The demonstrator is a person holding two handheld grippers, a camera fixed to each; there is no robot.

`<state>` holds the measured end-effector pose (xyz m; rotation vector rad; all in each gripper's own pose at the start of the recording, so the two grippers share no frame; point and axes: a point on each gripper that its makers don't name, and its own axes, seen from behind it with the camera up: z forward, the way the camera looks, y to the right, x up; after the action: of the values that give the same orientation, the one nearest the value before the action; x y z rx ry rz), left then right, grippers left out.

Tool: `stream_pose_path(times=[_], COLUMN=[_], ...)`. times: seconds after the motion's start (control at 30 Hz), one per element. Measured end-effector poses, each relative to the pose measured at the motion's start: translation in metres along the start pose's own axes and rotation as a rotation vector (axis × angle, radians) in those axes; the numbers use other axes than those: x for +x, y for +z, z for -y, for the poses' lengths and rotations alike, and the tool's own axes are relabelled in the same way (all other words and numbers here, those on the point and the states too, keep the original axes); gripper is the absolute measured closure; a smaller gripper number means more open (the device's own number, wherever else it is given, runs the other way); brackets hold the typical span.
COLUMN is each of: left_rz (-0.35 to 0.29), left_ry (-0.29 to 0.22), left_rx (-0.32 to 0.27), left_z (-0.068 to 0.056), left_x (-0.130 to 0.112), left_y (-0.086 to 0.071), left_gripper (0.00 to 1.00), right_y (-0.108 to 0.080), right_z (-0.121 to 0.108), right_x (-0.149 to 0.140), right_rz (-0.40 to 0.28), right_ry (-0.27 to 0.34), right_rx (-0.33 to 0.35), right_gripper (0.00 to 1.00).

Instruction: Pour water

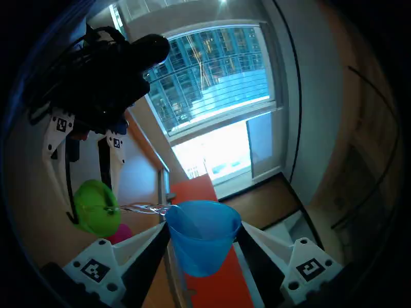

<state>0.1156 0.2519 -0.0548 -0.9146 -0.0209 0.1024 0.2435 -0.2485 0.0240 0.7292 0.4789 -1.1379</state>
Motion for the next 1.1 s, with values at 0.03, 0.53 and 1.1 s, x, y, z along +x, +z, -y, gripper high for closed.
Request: stream_pose_path(times=[0.03,0.53,1.1], left_rz=[0.000,-0.005,-0.011], left_ry=[0.000,0.003,0.006], left_rx=[0.001,0.002,-0.006], left_z=[0.000,-0.001,-0.004], left_x=[0.000,0.003,0.007], left_y=[0.000,-0.001,0.001], left_gripper=[0.13,0.13,0.13], right_y=[0.000,-0.001,-0.001], right_z=[-0.001,-0.016,-0.028], right_x=[0.000,0.008,0.013], right_rz=[-0.001,-0.008,-0.006], right_ry=[-0.005,-0.090,-0.177], right_rx=[-0.002,-0.027,-0.049], right_gripper=[0.10,0.10,0.10])
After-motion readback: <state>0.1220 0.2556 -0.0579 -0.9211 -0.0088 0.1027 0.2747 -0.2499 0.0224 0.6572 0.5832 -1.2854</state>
